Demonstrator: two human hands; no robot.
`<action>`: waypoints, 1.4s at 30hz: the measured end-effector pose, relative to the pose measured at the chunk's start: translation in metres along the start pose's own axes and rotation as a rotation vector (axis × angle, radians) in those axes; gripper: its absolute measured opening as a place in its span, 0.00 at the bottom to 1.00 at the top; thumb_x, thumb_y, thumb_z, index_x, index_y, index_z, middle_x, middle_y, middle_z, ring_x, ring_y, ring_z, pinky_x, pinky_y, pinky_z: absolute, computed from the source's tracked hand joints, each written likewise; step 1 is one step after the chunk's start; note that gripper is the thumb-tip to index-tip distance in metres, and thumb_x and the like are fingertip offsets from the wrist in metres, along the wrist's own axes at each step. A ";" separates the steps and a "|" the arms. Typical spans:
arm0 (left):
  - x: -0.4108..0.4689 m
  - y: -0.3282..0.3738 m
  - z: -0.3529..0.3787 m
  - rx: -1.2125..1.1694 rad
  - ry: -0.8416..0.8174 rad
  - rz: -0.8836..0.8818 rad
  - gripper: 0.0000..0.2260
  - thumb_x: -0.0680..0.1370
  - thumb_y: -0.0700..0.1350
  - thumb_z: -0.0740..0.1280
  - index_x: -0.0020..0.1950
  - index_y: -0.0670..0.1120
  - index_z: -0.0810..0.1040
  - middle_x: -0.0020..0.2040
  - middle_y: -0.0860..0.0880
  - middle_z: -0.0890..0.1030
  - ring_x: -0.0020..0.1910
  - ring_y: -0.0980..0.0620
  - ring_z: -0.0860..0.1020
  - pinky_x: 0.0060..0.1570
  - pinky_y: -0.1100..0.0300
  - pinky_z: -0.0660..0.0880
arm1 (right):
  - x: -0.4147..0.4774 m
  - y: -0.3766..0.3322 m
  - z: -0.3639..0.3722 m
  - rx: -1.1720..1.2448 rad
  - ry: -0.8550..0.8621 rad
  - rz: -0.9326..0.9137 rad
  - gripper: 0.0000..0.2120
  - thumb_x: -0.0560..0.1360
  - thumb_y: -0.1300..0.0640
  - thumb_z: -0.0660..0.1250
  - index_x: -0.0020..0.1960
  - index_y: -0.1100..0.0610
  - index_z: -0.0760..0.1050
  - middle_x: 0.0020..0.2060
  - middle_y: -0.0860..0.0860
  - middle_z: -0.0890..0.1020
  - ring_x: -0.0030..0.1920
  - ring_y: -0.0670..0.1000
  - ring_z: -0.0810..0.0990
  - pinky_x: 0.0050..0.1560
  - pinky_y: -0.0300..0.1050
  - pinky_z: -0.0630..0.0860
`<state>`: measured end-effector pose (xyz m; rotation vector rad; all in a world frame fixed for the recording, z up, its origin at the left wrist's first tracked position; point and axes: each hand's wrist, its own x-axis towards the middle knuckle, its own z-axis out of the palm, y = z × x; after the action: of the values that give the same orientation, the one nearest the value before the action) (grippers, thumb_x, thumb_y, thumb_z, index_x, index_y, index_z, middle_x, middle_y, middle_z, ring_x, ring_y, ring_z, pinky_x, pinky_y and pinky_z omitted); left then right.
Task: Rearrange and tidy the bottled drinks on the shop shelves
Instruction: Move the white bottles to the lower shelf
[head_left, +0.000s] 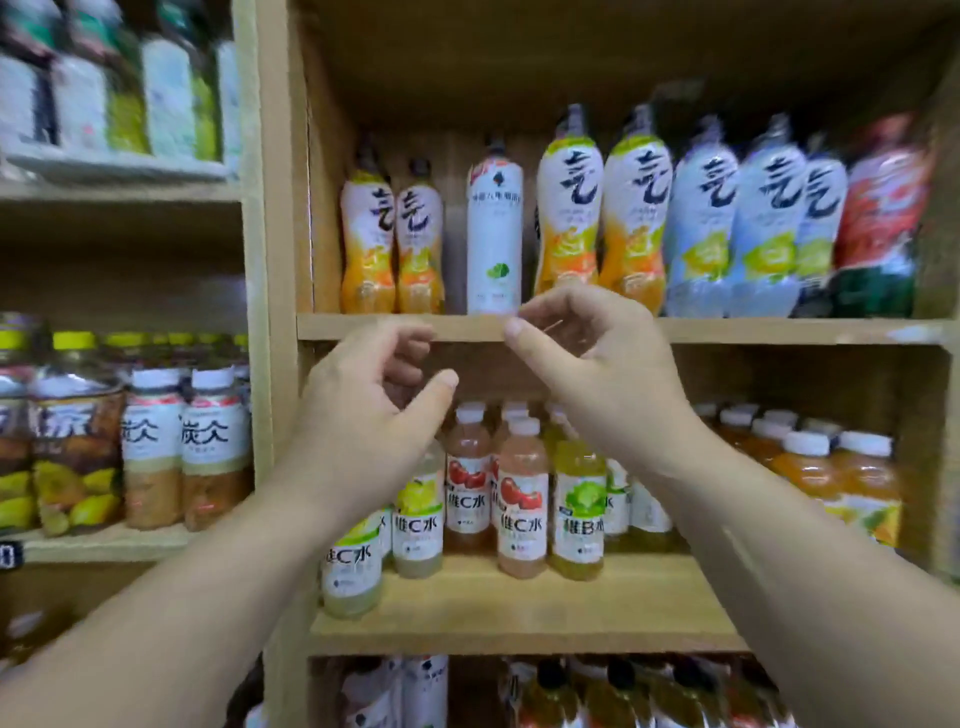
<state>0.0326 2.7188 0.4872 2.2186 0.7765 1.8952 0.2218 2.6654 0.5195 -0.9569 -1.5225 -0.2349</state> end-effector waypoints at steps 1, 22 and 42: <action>0.019 0.005 0.001 0.029 0.002 0.040 0.14 0.72 0.55 0.69 0.57 0.57 0.77 0.51 0.57 0.80 0.47 0.53 0.80 0.50 0.51 0.79 | 0.016 0.001 -0.004 -0.053 -0.016 -0.022 0.11 0.75 0.46 0.74 0.49 0.53 0.82 0.43 0.46 0.83 0.43 0.44 0.81 0.46 0.40 0.77; 0.210 -0.035 0.109 0.130 -0.209 -0.376 0.27 0.71 0.56 0.76 0.64 0.47 0.71 0.56 0.46 0.80 0.53 0.45 0.79 0.51 0.49 0.78 | 0.086 0.095 -0.016 -0.613 0.170 0.098 0.33 0.69 0.29 0.70 0.69 0.39 0.68 0.79 0.52 0.50 0.77 0.61 0.56 0.71 0.61 0.67; 0.173 -0.041 0.009 0.123 -0.039 -0.286 0.23 0.75 0.51 0.76 0.65 0.50 0.71 0.58 0.50 0.81 0.53 0.47 0.82 0.50 0.48 0.81 | 0.076 0.050 0.023 -0.331 0.109 -0.292 0.21 0.79 0.46 0.68 0.67 0.54 0.74 0.71 0.52 0.70 0.73 0.51 0.66 0.74 0.45 0.64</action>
<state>0.0435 2.8350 0.6223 2.0686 1.1624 1.7054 0.2473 2.7438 0.5635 -0.9568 -1.5469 -0.7559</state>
